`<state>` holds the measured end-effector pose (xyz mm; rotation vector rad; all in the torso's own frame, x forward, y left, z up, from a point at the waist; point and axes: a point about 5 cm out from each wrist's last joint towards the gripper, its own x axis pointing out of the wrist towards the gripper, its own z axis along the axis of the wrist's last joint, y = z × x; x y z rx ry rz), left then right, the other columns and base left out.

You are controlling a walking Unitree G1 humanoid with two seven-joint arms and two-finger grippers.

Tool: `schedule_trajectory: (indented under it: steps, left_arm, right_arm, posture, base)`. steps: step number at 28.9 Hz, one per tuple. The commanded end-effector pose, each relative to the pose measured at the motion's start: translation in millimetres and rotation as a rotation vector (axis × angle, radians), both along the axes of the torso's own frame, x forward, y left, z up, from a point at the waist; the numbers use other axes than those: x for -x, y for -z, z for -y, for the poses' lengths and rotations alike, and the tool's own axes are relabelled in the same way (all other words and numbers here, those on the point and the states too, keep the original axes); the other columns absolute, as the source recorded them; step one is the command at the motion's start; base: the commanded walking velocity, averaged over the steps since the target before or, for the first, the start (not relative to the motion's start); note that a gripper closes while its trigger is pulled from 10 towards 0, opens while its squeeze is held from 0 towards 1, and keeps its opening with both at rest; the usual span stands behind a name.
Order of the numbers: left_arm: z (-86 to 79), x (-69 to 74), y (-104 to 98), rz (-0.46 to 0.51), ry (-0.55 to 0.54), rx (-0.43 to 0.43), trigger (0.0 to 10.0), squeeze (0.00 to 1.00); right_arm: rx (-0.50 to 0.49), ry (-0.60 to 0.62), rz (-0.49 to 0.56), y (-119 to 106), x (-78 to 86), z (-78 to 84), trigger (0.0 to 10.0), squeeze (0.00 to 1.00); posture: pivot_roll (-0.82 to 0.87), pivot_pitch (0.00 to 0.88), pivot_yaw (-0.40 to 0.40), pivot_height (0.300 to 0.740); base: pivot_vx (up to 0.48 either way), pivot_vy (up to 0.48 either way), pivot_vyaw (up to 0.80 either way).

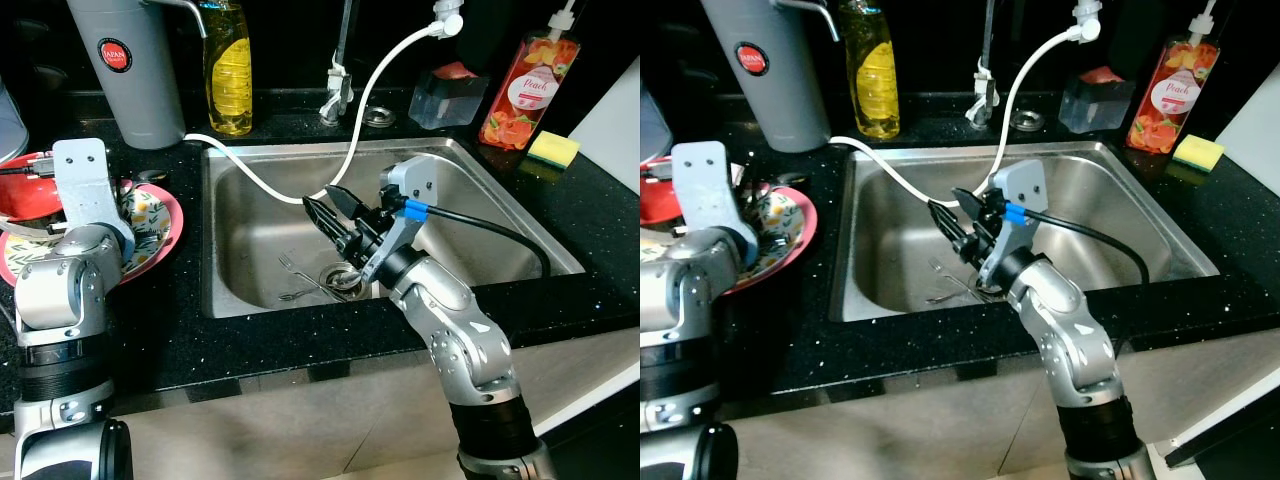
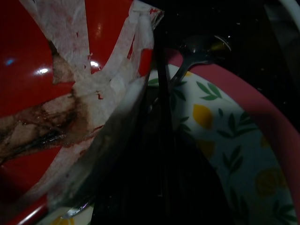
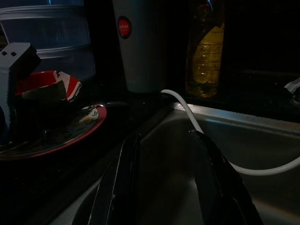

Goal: Kitchen organization

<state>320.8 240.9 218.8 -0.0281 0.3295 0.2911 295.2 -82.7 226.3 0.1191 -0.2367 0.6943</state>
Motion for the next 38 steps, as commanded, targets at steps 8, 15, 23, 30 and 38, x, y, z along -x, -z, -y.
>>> schedule_trajectory:
  steps: [8,15,23,30,38]
  left_arm:
    - [63.9,3.8,-62.2,0.406,0.484,0.169,10.0,0.00]
    - [82.4,12.8,-56.0,0.392,0.684,0.175,10.0,0.00]
    - [98.6,44.5,-51.6,0.421,1.031,0.050,10.0,0.00]
    - [112.7,65.2,-57.2,0.475,1.284,0.102,10.0,0.00]
    - [125.9,67.8,-54.8,0.477,1.402,0.163,10.0,0.00]
  right_arm:
    - [0.015,0.004,0.014,-1.4,-1.6,2.0,10.0,0.00]
    - [0.009,0.002,0.020,-3.9,-2.9,2.9,10.0,0.00]
    - [-0.395,-0.192,-0.051,-34.8,6.9,20.0,10.0,0.00]
    - [-0.548,-0.362,-0.096,-40.2,17.8,24.7,10.0,0.00]
    - [-0.526,-0.370,-0.121,-41.4,20.3,23.9,10.0,0.00]
  posture:
    - [0.05,0.000,-0.033,0.740]
    - [0.05,0.000,-0.033,0.740]
    - [0.05,0.000,-0.031,0.740]
    - [0.05,0.000,-0.039,0.740]
    - [0.03,0.000,-0.029,0.740]
  base:
    - [0.000,0.000,0.00]
    - [0.000,0.000,0.00]
    - [0.000,0.000,0.00]
    - [0.000,0.000,0.00]
    - [0.000,0.000,0.00]
